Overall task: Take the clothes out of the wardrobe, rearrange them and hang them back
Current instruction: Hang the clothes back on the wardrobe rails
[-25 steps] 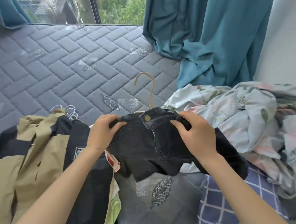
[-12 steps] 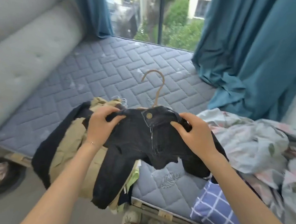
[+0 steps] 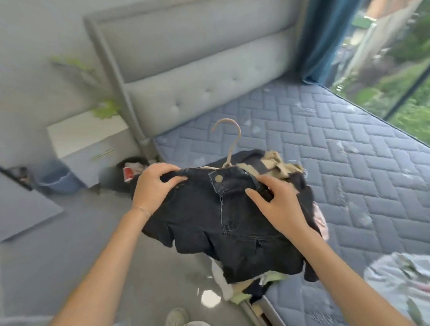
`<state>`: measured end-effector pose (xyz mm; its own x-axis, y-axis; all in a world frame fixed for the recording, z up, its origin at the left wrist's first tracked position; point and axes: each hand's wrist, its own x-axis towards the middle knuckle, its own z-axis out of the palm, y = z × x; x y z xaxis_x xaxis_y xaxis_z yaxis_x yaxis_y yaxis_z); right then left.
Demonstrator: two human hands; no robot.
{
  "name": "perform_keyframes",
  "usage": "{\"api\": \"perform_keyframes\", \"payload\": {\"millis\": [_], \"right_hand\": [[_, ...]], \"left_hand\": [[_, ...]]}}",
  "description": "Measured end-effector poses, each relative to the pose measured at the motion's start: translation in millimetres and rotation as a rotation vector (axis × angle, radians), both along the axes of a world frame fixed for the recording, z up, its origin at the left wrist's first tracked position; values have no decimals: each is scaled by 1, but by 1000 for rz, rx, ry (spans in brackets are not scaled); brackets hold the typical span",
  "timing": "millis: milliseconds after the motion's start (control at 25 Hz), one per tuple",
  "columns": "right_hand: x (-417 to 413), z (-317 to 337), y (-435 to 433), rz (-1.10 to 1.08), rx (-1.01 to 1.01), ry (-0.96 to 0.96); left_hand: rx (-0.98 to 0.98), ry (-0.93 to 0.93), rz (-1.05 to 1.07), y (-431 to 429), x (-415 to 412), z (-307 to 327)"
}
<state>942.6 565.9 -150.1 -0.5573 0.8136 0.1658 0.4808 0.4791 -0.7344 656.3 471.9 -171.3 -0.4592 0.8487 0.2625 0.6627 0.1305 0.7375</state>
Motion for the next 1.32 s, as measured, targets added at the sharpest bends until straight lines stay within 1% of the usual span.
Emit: {"api": "perform_keyframes", "payload": {"millis": [120, 240, 400, 600, 720, 920, 1080, 1200, 1320], "right_hand": [[-112, 5, -27, 135, 7, -11], [-215, 16, -55, 241, -10, 16], [-340, 33, -86, 392, -11, 61], [-468, 44, -110, 594, -12, 64], [-544, 38, -123, 764, -29, 38], [-667, 23, -146, 1023, 28, -27], [-756, 24, -162, 1266, 59, -46], [-813, 30, -180, 1420, 7, -52], [-862, 38, -211, 1511, -58, -6]], "left_hand": [[-37, 76, 138, -71, -92, 5], [-76, 89, 301, -138, -170, 11], [-34, 92, 504, -204, -253, 24], [18, 61, 721, -267, -325, 25], [-13, 51, 872, -298, -364, 16], [-33, 31, 1167, -326, -433, 4], [-56, 35, 1390, -339, -480, -1], [-69, -1, 1513, -356, -507, 0], [-89, 0, 1611, -381, -529, 6]]}}
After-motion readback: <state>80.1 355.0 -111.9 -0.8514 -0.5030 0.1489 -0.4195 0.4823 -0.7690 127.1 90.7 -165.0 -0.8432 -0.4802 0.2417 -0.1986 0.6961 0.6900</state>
